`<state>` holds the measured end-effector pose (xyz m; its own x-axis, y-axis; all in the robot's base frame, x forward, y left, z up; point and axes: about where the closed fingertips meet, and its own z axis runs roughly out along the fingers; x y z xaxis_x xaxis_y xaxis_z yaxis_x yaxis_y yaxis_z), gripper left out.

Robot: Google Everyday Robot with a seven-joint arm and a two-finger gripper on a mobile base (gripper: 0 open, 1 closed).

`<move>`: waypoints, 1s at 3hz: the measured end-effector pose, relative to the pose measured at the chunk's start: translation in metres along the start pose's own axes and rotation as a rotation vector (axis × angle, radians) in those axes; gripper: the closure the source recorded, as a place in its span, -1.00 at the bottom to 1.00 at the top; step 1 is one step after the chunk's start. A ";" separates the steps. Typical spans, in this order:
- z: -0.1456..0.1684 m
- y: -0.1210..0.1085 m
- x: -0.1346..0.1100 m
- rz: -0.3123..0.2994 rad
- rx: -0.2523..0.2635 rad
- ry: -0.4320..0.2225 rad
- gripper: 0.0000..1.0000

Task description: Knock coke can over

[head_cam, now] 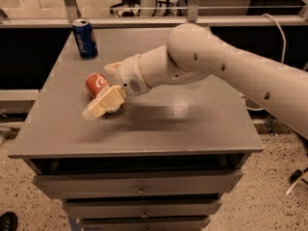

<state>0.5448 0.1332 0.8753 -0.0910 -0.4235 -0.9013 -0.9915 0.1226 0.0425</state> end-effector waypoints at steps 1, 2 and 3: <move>-0.005 -0.009 0.010 0.005 0.017 0.021 -1.00; -0.013 -0.018 0.019 0.012 0.035 0.041 -1.00; -0.018 -0.022 0.021 0.014 0.045 0.043 -1.00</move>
Offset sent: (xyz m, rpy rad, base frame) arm 0.0194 -0.0263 -0.0136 -0.0469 -0.0015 -0.0460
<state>0.5627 0.1055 0.8634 -0.1097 -0.4597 -0.8813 -0.9851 0.1687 0.0346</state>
